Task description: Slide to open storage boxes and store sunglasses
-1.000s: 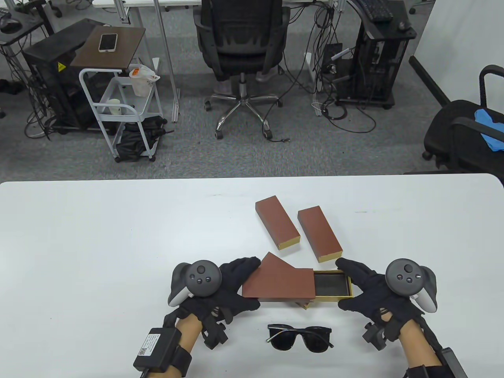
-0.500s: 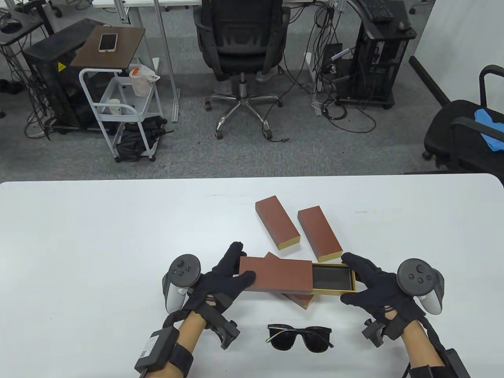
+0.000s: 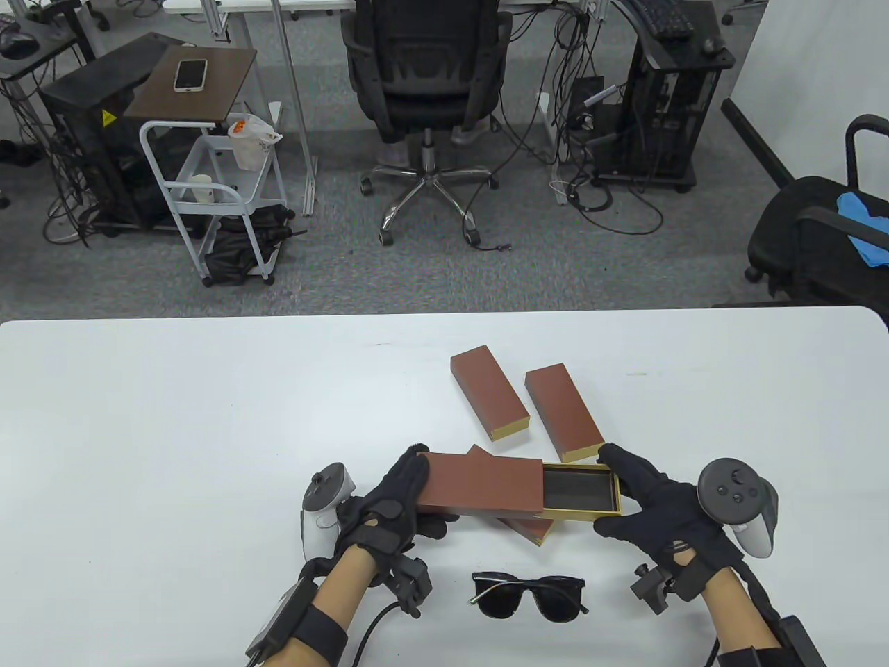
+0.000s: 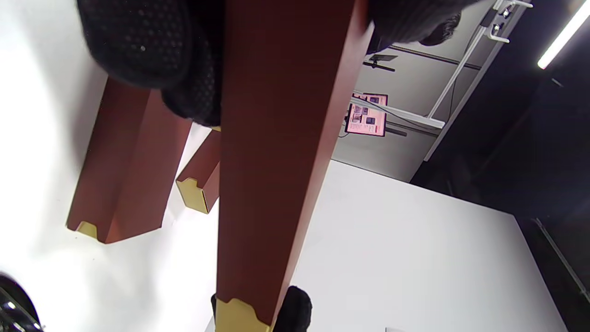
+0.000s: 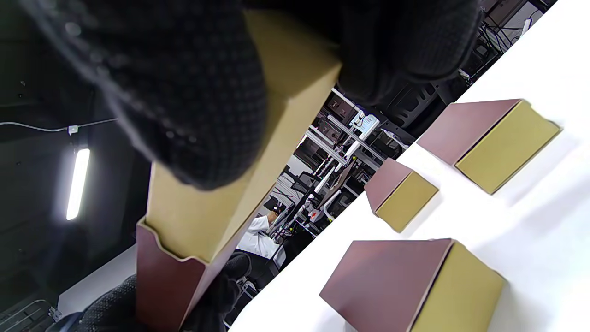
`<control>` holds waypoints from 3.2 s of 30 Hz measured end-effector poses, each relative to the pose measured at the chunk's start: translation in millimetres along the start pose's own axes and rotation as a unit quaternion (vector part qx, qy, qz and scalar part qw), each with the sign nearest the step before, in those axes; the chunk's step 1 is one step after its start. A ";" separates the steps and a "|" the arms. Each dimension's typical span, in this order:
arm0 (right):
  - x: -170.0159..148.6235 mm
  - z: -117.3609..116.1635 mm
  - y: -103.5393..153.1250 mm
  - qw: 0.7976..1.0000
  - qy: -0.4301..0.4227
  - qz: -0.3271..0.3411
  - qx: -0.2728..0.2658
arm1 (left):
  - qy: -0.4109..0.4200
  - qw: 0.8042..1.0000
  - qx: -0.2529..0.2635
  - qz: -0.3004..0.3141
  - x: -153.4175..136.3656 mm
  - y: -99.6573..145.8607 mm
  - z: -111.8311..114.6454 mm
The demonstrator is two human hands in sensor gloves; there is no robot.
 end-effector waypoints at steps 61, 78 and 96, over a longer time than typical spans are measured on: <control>105.8 -93.2 -3.7 0.846 0.518 0.093 0.088 | -0.007 0.967 0.247 0.067 19.5 32.9 -86.8; 171.8 -60.0 -52.9 0.718 0.691 0.086 0.015 | -0.033 0.974 0.207 0.086 30.9 28.4 -64.1; 167.6 -90.4 -57.4 0.693 0.712 0.079 0.080 | -0.042 0.984 0.154 0.077 30.5 20.0 -43.6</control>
Point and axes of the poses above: the tracker on the back of each hand, its own x axis roughly to the thumb side, its own y axis roughly from the fingertips to the wrist, z = x × y, the point moved 5 cm from there along -y, roughly from the wrist to the fingertips, and after that the axes turned 2 degrees about z, right-handed, at the moved point
